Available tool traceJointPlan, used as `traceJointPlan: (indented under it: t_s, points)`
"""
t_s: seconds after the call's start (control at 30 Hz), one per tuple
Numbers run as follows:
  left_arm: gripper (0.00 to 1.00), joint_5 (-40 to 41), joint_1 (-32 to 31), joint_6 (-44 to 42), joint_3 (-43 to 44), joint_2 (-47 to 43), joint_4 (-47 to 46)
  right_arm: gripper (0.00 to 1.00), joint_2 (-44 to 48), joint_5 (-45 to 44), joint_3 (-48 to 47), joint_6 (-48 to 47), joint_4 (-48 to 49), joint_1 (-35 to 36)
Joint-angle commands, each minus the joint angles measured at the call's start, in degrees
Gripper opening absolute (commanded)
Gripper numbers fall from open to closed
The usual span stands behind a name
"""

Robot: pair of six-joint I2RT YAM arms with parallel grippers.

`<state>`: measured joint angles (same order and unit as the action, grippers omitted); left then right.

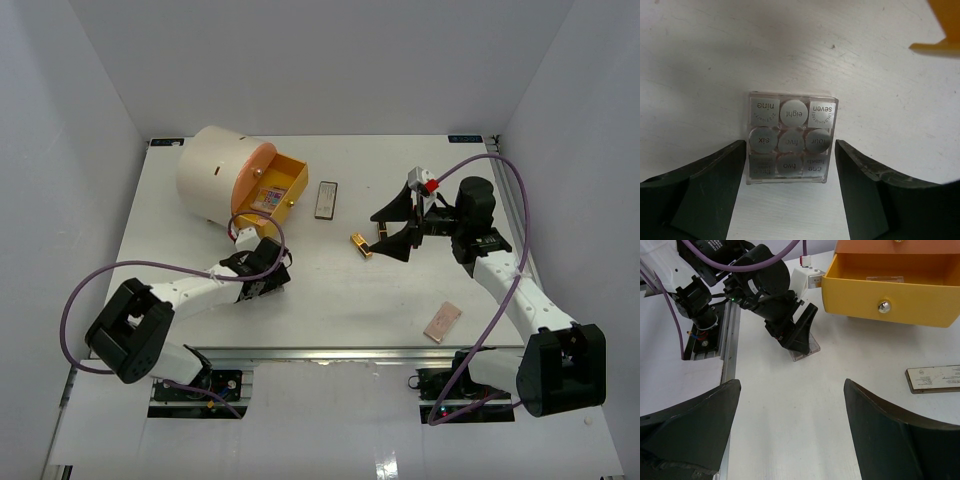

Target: Organize the makeup

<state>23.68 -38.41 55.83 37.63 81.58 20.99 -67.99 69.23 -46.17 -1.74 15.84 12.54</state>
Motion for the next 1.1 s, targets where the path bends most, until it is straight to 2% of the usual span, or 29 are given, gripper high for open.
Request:
traceJointPlan:
  t_s: [0.0, 0.07, 0.17, 0.33, 0.6, 0.9, 1.07]
  points:
    - [0.74, -5.05, -1.45, 7.13, -6.09, 7.92, 8.54, 0.9, 0.05, 1.68, 0.12, 1.35, 3.57, -0.49]
    - [0.7, -4.84, -2.51, 8.44, -6.06, 8.15, 9.06, 0.9, -0.04, 1.7, 0.13, 1.39, 3.85, -0.5]
    - [0.71, -5.55, -4.19, 9.57, -6.07, 8.56, 9.07, 0.9, 0.04, 1.7, 0.21, 1.39, 4.09, -0.66]
    - [0.77, -6.14, -7.36, 11.73, -6.36, 9.31, 9.13, 0.9, 0.5, 1.8, 0.31, 2.82, 4.42, -0.86]
    - [0.8, -6.67, -11.81, 15.57, -6.86, 9.38, 9.57, 0.9, 1.01, 2.16, 0.58, 3.35, 4.93, -1.31]
    - [0.85, -6.02, -14.23, 16.28, -3.61, 15.37, 10.91, 0.9, 1.17, 2.78, 0.82, 4.2, 5.62, -1.29]
    - [0.83, -6.59, -14.38, 16.89, -3.63, 16.48, 10.91, 0.9, 1.13, 3.01, 0.91, 4.4, 5.81, -1.29]
